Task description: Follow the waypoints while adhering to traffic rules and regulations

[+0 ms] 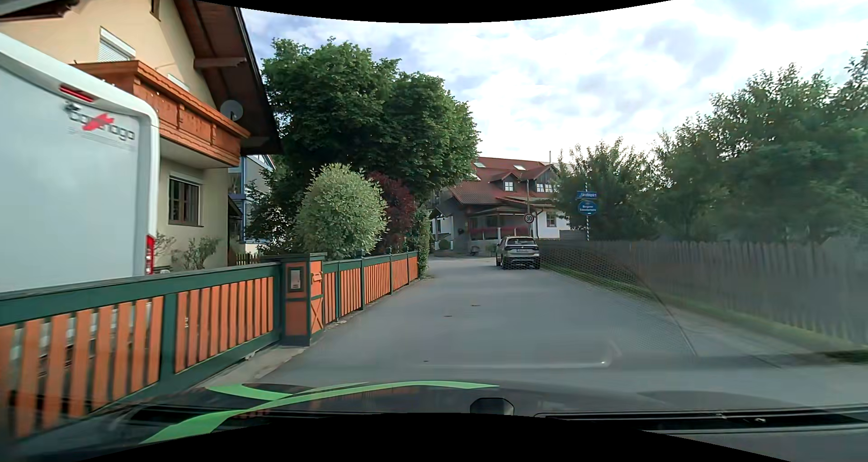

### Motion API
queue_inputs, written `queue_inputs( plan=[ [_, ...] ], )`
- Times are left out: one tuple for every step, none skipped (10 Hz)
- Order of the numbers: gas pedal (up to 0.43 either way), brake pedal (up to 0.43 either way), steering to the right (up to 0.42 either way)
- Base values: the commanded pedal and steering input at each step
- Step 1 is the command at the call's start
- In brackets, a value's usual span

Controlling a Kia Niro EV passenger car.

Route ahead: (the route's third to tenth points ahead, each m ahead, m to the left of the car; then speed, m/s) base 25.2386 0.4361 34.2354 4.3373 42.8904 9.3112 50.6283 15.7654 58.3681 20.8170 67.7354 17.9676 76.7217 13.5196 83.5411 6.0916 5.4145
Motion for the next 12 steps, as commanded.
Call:
queue_inputs(
  plan=[
    [0.059,0.000,0.016],
    [0.059,0.000,0.018],
    [0.059,0.000,0.020],
    [0.059,0.000,0.020],
    [0.067,0.000,0.020],
    [0.067,0.000,0.020],
    [0.067,0.000,0.020],
    [0.067,0.000,0.020],
    [0.067,0.000,0.020],
    [0.067,0.000,0.019],
    [0.067,0.000,0.019],
    [0.067,0.000,0.016]
  ],
)
